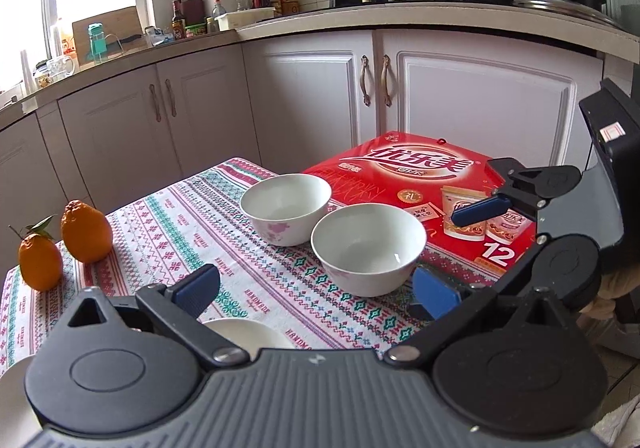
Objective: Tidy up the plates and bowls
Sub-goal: 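Grasp another white bowl rim with the left gripper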
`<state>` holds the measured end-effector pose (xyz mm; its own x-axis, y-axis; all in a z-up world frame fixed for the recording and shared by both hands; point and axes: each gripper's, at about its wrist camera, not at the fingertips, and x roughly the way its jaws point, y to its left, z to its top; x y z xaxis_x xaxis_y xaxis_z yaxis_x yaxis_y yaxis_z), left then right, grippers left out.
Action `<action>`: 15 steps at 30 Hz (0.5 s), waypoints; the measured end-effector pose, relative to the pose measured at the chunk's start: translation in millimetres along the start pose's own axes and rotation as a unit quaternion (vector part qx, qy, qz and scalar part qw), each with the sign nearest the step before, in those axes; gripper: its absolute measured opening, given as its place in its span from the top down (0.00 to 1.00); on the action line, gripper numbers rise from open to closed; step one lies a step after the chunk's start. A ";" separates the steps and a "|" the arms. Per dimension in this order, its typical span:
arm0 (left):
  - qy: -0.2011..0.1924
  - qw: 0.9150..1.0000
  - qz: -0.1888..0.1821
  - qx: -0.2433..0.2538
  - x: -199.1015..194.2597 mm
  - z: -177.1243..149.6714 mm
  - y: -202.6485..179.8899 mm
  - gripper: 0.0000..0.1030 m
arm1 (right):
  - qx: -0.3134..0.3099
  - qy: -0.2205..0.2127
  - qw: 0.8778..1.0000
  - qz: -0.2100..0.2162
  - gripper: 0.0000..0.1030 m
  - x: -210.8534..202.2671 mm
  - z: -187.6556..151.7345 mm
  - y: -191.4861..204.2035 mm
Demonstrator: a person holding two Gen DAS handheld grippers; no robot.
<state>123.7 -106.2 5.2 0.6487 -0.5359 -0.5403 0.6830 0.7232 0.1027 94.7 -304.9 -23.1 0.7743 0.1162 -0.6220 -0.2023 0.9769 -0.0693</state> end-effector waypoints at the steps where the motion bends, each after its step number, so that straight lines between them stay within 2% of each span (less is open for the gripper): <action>1: 0.002 1.000 -0.003 0.001 5.3 2.1 -1.1 0.01 | 0.002 0.002 1.000 0.003 0.00 1.8 -0.8 -2.1; 6: 0.024 0.999 -0.020 -0.006 38.7 14.2 -2.6 0.01 | 0.003 0.007 1.000 -0.006 0.00 12.4 -4.6 -11.8; 15: 0.073 0.997 -0.033 -0.016 96.9 31.5 -1.6 0.01 | 0.006 0.009 1.000 0.008 0.00 32.2 -7.4 -25.7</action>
<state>196.0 -172.9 -21.0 0.5458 -0.5151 -0.6609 0.7097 0.7035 0.0378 120.4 -327.6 -47.1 0.7598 0.1276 -0.6375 -0.2062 0.9772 -0.0503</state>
